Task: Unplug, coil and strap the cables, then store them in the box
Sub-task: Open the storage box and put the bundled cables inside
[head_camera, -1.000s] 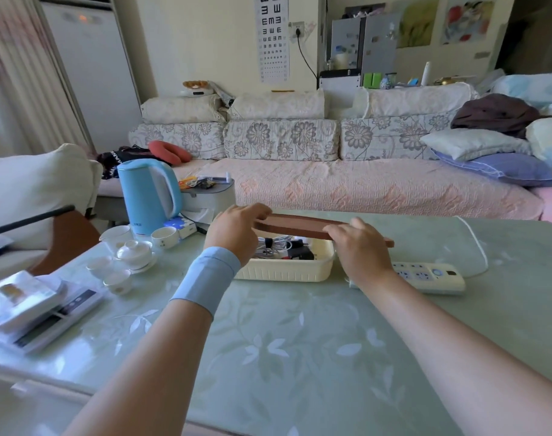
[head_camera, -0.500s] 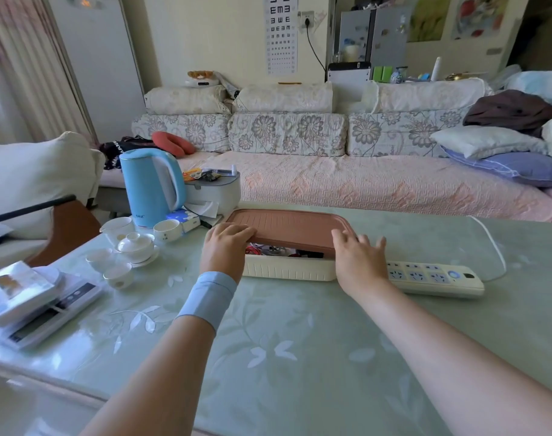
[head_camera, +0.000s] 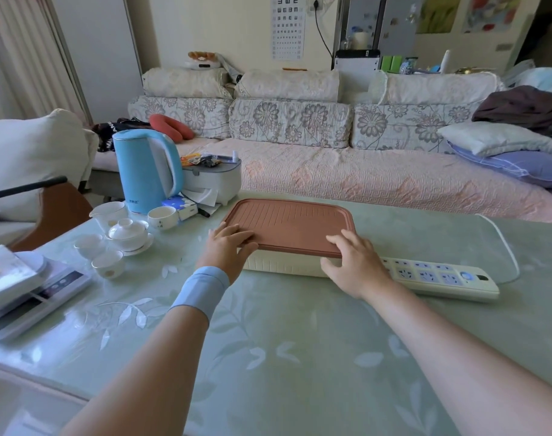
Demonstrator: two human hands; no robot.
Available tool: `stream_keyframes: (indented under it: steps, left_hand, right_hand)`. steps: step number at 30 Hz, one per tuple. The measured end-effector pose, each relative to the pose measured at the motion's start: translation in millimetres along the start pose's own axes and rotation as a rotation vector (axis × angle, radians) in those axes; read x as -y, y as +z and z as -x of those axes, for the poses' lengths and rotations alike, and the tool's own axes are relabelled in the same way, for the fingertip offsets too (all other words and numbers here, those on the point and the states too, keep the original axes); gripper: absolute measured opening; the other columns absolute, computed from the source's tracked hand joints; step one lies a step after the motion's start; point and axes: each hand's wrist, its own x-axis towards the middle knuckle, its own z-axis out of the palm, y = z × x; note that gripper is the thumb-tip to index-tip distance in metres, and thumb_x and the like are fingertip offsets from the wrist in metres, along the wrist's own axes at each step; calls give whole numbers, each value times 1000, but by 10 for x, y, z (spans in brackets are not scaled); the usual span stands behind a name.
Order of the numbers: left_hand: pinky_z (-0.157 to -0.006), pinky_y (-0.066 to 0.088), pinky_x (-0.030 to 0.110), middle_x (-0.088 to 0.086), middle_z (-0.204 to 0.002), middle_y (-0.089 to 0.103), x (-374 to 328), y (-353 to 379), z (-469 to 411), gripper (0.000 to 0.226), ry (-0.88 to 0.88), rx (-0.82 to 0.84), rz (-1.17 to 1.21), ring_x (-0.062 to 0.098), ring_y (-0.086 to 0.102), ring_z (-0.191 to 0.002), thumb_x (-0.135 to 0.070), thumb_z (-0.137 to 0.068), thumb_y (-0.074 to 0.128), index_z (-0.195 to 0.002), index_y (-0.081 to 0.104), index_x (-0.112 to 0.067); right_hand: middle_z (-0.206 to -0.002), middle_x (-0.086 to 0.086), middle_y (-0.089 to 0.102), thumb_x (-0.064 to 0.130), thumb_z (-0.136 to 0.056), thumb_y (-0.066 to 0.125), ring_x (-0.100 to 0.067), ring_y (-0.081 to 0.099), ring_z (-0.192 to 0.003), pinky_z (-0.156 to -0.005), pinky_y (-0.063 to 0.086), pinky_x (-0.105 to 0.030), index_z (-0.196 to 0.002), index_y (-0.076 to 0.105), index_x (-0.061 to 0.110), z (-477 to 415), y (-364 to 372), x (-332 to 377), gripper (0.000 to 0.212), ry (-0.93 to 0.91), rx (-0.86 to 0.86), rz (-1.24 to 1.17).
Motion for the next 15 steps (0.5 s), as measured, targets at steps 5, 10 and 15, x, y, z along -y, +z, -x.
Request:
stream_keyframes:
  steps: [5, 10, 15]
  left_hand:
    - [-105, 36, 41, 1, -110, 66, -40, 7, 69, 29, -47, -204, -29, 27, 52, -112, -33, -97, 45, -95, 71, -20]
    - [-94, 35, 38, 5, -110, 59, -293, -49, -161, 38, -191, -67, -359, 28, 50, -109, -49, -91, 43, -98, 63, -18]
    - [-118, 10, 39, 6, -154, 30, -233, 145, -230, 53, -110, 124, -343, 26, 20, -143, -49, -96, 28, -141, 36, -22]
  right_hand:
    - [-132, -2, 51, 56, -96, 39, -34, 48, -118, -103, 37, -42, -120, 56, 23, -87, 36, 22, 43, 11, -49, -6]
    - [-131, -5, 49, 49, -101, 33, -30, 34, -136, -107, 30, -51, -111, 53, 25, -276, 58, 94, 32, 8, -26, 116]
    - [-166, -5, -3, 53, -103, 24, -25, -13, -151, -122, -2, -47, -156, 14, 38, -385, -83, 139, 55, 60, 324, 1]
